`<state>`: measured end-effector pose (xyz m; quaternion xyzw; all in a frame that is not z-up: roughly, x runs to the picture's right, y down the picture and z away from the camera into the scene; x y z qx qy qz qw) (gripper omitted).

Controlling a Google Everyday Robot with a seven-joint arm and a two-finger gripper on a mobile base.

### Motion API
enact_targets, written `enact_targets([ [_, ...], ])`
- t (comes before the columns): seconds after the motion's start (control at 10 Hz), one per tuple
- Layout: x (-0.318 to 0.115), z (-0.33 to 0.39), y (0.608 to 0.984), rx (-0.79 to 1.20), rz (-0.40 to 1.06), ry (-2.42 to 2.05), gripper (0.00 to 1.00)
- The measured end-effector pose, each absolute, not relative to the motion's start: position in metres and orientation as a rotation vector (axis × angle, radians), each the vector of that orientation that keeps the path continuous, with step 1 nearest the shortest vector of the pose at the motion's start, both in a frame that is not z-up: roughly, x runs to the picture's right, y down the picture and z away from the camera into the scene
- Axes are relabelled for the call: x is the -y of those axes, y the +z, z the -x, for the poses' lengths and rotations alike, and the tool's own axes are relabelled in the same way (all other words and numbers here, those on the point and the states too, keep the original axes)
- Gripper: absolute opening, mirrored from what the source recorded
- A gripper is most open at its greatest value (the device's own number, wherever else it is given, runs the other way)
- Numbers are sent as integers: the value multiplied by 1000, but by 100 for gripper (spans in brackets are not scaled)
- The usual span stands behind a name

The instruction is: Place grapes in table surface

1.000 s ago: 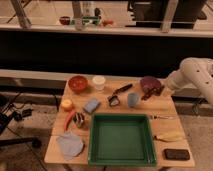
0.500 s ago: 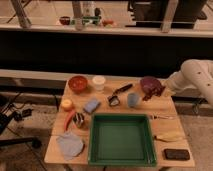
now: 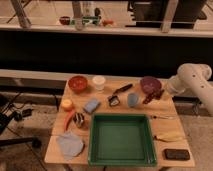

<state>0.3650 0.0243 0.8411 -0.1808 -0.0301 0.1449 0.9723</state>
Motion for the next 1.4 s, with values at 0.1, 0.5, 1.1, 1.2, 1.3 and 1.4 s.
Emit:
enact_targets([
  [0.1, -30, -369, 850, 51, 381, 298, 10],
  [0.5, -49, -367, 873, 33, 441, 289, 10],
  [1.1, -73, -362, 886, 18, 518, 275, 10],
  [1.2, -75, -361, 889, 19, 528, 276, 10],
  [1.3, -77, -360, 891, 21, 533, 277, 10],
  [1.4, -80, -360, 893, 18, 540, 276, 10],
])
